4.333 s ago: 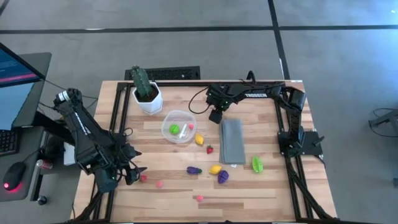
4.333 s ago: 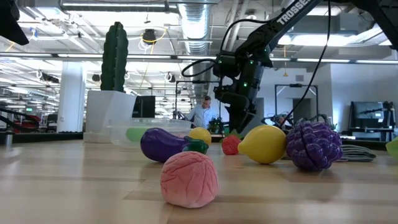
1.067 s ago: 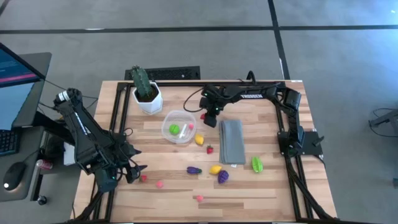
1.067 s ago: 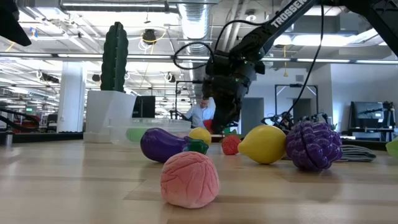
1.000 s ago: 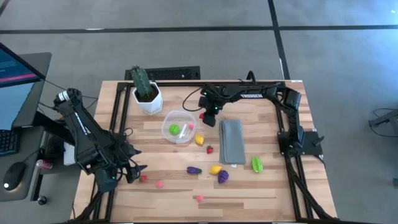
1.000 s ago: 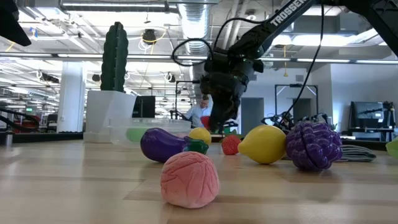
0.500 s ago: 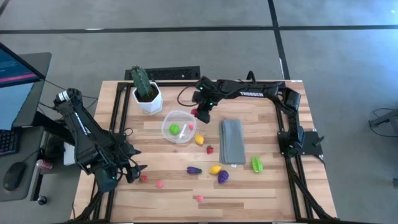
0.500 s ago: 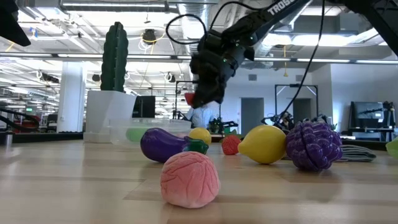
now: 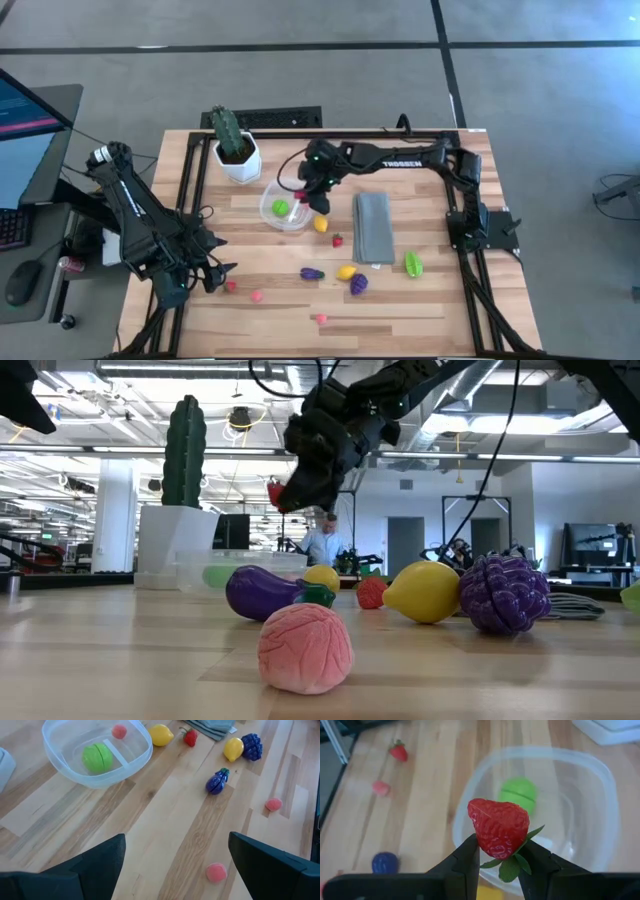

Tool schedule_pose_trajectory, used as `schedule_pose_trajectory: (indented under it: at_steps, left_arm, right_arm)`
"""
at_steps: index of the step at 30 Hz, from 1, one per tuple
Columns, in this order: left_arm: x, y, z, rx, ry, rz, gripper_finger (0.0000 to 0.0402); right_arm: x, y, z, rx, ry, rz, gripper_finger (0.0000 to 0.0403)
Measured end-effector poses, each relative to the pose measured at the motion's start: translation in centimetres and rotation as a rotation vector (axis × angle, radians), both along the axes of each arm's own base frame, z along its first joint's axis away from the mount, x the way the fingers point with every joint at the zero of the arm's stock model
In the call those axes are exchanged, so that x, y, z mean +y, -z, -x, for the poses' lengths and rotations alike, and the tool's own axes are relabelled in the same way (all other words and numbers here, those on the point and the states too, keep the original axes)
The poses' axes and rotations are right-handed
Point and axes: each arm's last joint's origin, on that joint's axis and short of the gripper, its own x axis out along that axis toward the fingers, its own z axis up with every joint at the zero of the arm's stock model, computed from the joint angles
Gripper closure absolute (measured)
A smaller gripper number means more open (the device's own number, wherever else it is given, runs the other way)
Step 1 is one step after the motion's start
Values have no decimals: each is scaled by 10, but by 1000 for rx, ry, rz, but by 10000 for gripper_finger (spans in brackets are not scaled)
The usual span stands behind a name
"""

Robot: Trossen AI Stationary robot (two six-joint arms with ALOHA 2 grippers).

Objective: Pick and placing Produce into tupperware
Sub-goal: Put the top red strawberry into the transparent container

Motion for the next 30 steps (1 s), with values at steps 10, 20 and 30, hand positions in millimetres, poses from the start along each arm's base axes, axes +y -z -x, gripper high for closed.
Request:
schedule_pose_trajectory:
  at_steps: [10,20,30]
  left_arm:
    - [0,0,0,-1,0,-1,58]
    - [0,0,0,2,10,-11,58]
    - [1,0,0,-12,21,-50,58]
  right_arm:
    - [13,-3,-7,-42,3,7,269]
    - [11,-1,-8,-31,44,50,269]
    - [3,-4,-10,-77,92,107,269]
